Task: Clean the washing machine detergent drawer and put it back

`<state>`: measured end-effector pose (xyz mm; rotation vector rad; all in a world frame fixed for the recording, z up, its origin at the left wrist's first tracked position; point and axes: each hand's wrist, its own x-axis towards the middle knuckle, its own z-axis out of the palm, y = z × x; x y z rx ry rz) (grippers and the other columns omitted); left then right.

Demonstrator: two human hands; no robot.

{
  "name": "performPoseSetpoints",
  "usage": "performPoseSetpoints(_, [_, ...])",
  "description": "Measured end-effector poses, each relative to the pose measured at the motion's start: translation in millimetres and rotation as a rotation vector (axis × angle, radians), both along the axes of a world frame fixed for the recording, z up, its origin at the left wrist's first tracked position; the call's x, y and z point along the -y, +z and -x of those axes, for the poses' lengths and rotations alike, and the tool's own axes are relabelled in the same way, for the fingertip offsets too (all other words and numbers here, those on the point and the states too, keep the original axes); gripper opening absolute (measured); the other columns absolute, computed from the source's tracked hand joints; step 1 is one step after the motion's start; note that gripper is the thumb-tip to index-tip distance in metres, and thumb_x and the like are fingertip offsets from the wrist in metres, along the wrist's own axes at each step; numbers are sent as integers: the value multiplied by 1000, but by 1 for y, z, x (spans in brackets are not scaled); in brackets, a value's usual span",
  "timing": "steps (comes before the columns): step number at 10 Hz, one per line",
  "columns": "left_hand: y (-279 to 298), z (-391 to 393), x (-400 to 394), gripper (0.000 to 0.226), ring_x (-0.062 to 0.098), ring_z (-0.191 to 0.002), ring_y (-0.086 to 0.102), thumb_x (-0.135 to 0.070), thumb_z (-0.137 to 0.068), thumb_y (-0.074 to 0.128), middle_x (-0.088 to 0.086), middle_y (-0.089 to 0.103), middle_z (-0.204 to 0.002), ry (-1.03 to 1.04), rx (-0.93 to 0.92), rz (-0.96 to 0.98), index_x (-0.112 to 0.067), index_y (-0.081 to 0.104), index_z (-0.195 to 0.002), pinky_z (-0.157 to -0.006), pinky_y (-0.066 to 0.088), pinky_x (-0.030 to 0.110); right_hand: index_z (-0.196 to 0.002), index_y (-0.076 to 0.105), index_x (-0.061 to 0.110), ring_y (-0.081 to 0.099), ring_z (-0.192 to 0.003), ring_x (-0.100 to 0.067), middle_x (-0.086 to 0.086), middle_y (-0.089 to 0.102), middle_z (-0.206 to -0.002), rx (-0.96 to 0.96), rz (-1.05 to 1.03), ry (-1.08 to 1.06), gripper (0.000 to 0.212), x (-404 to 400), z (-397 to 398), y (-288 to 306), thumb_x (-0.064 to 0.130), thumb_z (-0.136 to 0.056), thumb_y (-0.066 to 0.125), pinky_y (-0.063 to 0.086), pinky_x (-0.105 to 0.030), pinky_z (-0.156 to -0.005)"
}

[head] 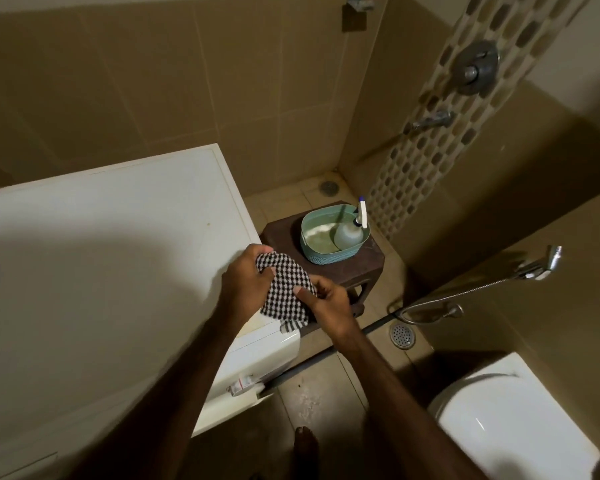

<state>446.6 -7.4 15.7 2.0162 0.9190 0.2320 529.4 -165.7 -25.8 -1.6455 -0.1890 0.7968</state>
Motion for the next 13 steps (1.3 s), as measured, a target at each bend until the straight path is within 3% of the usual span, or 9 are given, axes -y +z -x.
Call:
performPoseSetpoints(2, [-23,-79,4,50,22,-117,65,-10,-95,65,4,66,-132,44,138,266,-22,52,-142,-87,61,36,-122,73,8,76,-101,-23,-7,78,-112,-49,-7,-193,24,-3,-63,-18,10,-99,69,65,-38,-80])
performPoseSetpoints(3, [-53,-134,-1,62,21,-120,63,1,-93,63,6,62,-138,19,105,358,-19,46,-149,-78,57,22,-122,72,7,74,-104,-26,-10,77,-114,-102,23,-297,22,-19,-109,-47,8,-102,63,64,-42,-86])
performPoseSetpoints(4, [-81,-172,-6,68,23,-126,59,4,-93,61,7,56,-146,22,60,408,-20,41,-153,-86,58,30,-125,71,8,73,-107,-26,-8,76,-116,-94,84,-336,25,-34,-142,-76,8,-103,58,62,-47,-92])
performPoseSetpoints(6, [-156,-254,-25,70,27,-141,47,6,-95,55,13,46,-155,49,-75,447,-16,33,-158,-113,44,47,-125,68,7,70,-108,-30,-11,74,-118,68,370,-222,29,-69,-212,-136,8,-105,48,59,-49,-94])
performPoseSetpoints(7, [-190,-286,-33,63,30,-140,47,3,-96,55,16,48,-153,69,-116,450,-10,36,-155,-115,41,44,-111,64,6,77,-87,-39,-19,75,-100,53,469,-82,23,-83,-241,-162,7,-106,42,63,-56,-78])
performPoseSetpoints(8, [-212,-298,-36,62,31,-139,46,2,-96,53,16,47,-152,74,-154,452,-9,37,-154,-115,41,44,-110,63,-2,78,-79,-38,-16,73,-89,63,577,93,16,-88,-253,-166,7,-105,50,66,-43,-62])
performPoseSetpoints(9, [-232,-300,-33,59,33,-138,47,3,-95,51,17,50,-149,34,-199,468,-9,39,-152,-114,42,46,-115,65,-5,76,-98,-37,-18,75,-101,213,777,371,23,-94,-258,-162,9,-97,68,65,-36,-71])
performPoseSetpoints(10, [-235,-291,-29,60,33,-140,47,5,-95,49,16,51,-150,25,-190,476,-11,40,-153,-115,41,47,-114,67,-1,74,-101,-38,-20,75,-110,280,806,409,26,-96,-255,-163,15,-94,71,63,-48,-86])
performPoseSetpoints(13, [-134,-216,-16,41,27,-122,63,-32,-102,43,7,68,-133,132,18,3,-20,62,-136,-105,50,42,-111,66,9,69,-91,-35,-14,73,-103,773,525,172,42,-85,-193,-111,37,-110,35,49,-37,-71])
